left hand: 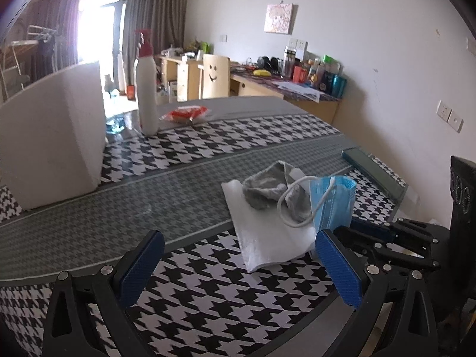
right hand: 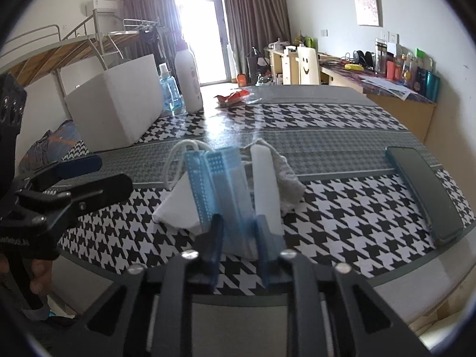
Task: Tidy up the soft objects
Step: 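Grasp the blue mask with the right tool while the left tool grasps the white cloth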
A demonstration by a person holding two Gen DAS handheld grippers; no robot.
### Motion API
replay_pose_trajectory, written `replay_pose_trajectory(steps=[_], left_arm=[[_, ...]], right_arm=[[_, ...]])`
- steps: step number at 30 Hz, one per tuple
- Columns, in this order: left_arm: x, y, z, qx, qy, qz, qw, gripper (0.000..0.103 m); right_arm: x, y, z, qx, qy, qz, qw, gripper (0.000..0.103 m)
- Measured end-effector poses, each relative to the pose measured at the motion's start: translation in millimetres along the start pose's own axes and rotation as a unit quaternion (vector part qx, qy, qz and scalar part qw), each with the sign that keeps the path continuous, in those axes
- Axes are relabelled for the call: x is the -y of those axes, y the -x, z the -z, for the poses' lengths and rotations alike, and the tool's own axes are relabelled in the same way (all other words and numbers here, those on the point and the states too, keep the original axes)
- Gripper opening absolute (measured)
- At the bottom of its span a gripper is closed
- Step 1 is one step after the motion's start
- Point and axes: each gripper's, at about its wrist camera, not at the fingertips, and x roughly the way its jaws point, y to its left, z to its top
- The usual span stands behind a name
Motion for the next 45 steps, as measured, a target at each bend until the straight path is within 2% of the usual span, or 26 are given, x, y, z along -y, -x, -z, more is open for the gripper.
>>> replay_pose_trajectory(steps=[5,9,13,20,26,31,34,39,45], left_arm=[[2,-15,0,-0.027,0.007,0.019,0.9994,0.101],[2,-28,0,-0.051,0.014,0.033,0.9980,0.092],[4,-41,1,-0.077,0.019,0.040,0.9960,0.078],[8,-51,0,-0.088,0.021,0.044,0.9950,0.073],[20,-60,-5,-0.089,0.003,0.040,0.9952,0.053],[26,-66,-6,-0.087,-0.009,0.033,0.9956,0.017],[24,-67,-7,-0.085,-0.008,0.033,0.9958,0.008],[24,-64,-7,-0.081,-0.007,0.039,0.9959,0.007],[26,-55,-8,-0.070,-0.011,0.041,0.9967,0.007]], right_arm=[[5,0,1,0.001,-0.007,0.000,1.000,0.018],[8,-1,2,0.000,-0.009,-0.002,1.000,0.018],[9,0,3,0.002,-0.011,-0.005,1.000,0.018],[13,-1,6,0.002,-0.015,-0.013,1.000,0.018],[14,0,7,0.005,-0.014,-0.019,1.000,0.018],[17,0,9,0.005,-0.016,-0.028,0.999,0.019],[20,1,9,0.007,-0.020,-0.033,0.999,0.019],[21,3,8,0.010,-0.019,-0.035,0.999,0.040],[14,4,9,0.008,-0.006,-0.038,0.999,0.042]])
